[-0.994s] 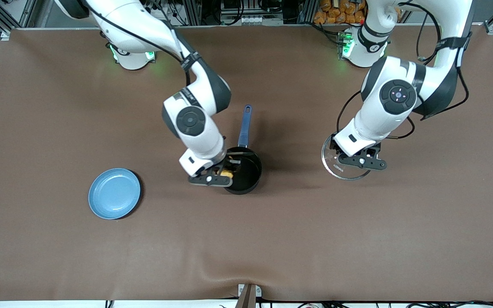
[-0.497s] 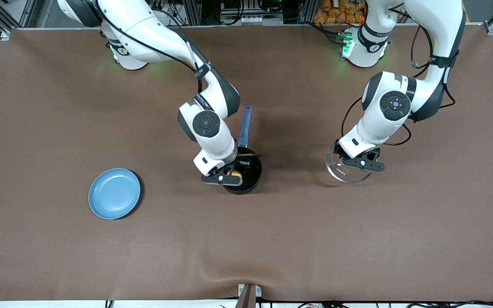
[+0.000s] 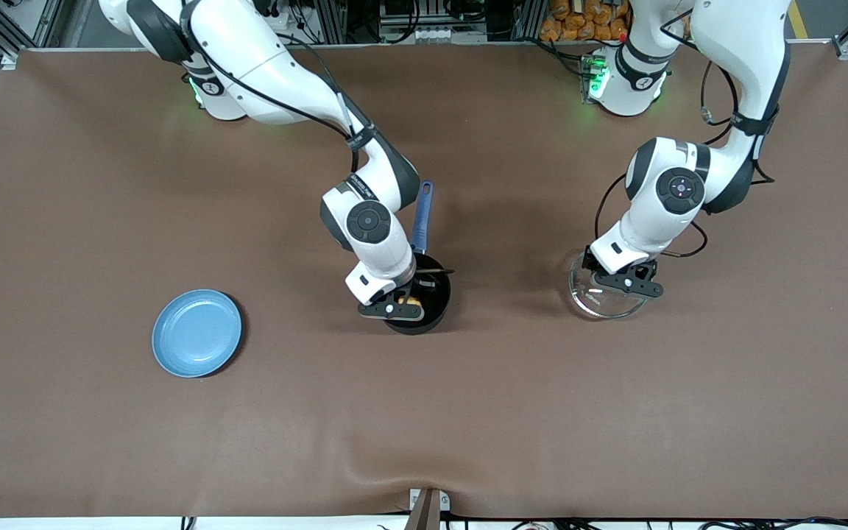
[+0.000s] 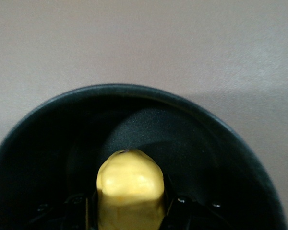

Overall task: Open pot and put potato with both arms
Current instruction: 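Lower the potato into the pot while the left gripper lowers the lid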

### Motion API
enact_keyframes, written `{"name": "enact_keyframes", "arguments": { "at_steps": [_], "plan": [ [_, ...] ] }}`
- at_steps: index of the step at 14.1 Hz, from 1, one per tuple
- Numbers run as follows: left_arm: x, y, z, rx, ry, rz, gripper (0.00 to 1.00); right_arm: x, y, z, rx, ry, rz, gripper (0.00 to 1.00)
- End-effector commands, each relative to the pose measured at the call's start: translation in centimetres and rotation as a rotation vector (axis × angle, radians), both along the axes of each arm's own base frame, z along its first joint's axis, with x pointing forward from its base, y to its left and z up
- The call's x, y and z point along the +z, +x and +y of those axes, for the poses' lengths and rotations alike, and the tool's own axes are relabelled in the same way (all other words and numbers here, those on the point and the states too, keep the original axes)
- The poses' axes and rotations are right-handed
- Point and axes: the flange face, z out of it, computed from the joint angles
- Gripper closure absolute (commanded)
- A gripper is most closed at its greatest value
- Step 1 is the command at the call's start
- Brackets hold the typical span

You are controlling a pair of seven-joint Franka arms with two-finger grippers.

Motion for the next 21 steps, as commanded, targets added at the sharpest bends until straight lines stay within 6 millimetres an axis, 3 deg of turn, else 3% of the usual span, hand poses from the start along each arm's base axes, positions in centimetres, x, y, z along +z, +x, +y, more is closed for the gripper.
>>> {"name": "enact_keyframes", "arguments": {
  "at_steps": [1, 2, 3, 4, 6, 7, 9, 13, 16, 19, 21],
  "plan": [
    [-0.4, -0.1, 0.2, -0.007, -0.013, -0.025, 0.62, -1.0, -0.3, 0.6, -0.010, -0.004, -0.020, 1.00],
    [-0.6, -0.1, 0.2, -0.008, -0.012, -0.023, 0.44, -1.0, -0.3, 0.6, -0.010, -0.004, -0.020, 1.00],
    [-0.6, -0.1, 0.2, -0.008, -0.012, -0.023, 0.19, -1.0, -0.2, 0.5, -0.012, -0.004, -0.020, 1.00],
    [-0.6, -0.1, 0.2, -0.008, -0.012, -0.023, 0.08, -1.0, 0.0, 0.3, -0.017, -0.005, -0.018, 1.00],
    [-0.5, -0.1, 0.1, -0.010, -0.013, -0.025, 0.04, -0.7, 0.5, -0.2, -0.025, -0.004, -0.019, 0.99],
    [-0.4, 0.0, 0.1, -0.011, -0.014, -0.027, 0.02, -0.3, 0.8, -0.4, -0.029, -0.003, -0.019, 0.79],
    [0.5, 0.4, 0.1, -0.017, -0.019, -0.045, 0.00, 0.2, 1.2, -0.8, -0.032, -0.002, -0.026, 0.00],
    [7.2, 3.1, -0.8, -0.003, -0.035, -0.082, 0.00, 2.1, 1.7, -1.3, -0.028, -0.018, -0.022, 0.00],
    [14.7, 5.0, -1.3, 0.010, -0.021, -0.027, 0.00, 5.4, 2.3, -2.1, -0.033, -0.046, -0.001, 0.00],
    [21.0, 5.4, -1.3, 0.016, -0.009, 0.022, 0.00, 9.6, 2.4, -2.9, -0.039, -0.059, 0.013, 0.00],
    [25.2, 5.3, -1.3, 0.016, -0.001, 0.037, 0.00, 13.6, 3.5, -5.0, -0.054, -0.065, -0.003, 0.00]
  ]
}}
